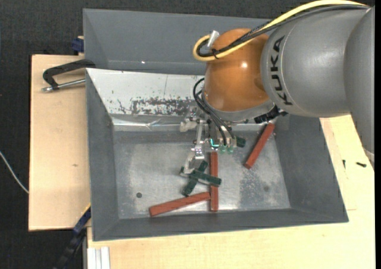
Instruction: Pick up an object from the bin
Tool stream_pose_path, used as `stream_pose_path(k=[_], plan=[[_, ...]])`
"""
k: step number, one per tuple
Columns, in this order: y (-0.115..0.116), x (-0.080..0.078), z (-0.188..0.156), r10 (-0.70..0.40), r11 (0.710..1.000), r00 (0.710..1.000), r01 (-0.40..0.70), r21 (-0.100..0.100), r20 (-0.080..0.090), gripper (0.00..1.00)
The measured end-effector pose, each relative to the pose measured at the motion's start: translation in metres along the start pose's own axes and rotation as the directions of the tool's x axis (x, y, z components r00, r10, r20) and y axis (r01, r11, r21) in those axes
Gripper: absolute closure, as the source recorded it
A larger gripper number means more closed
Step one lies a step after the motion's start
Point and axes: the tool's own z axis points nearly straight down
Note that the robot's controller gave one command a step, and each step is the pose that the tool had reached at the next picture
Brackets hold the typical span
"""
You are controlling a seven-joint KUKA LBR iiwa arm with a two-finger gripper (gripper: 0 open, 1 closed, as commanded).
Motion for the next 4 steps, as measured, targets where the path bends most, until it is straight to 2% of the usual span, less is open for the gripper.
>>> stream_pose_path(k=[1,2,3,4], plan=[[-0.038,0.015,0.056,-0.034,0.999,0.999,0.034,0.0,0.006,0.0],[-0.045,0.034,0.073,-0.226,0.974,0.974,0.226,0.0,0.0,1.0],[-0.045,0.034,0.073,-0.226,0.974,0.974,0.226,0.0,0.0,1.0],[-0.041,0.036,0.036,-0.187,0.982,0.982,0.187,0.0,0.001,1.0]])
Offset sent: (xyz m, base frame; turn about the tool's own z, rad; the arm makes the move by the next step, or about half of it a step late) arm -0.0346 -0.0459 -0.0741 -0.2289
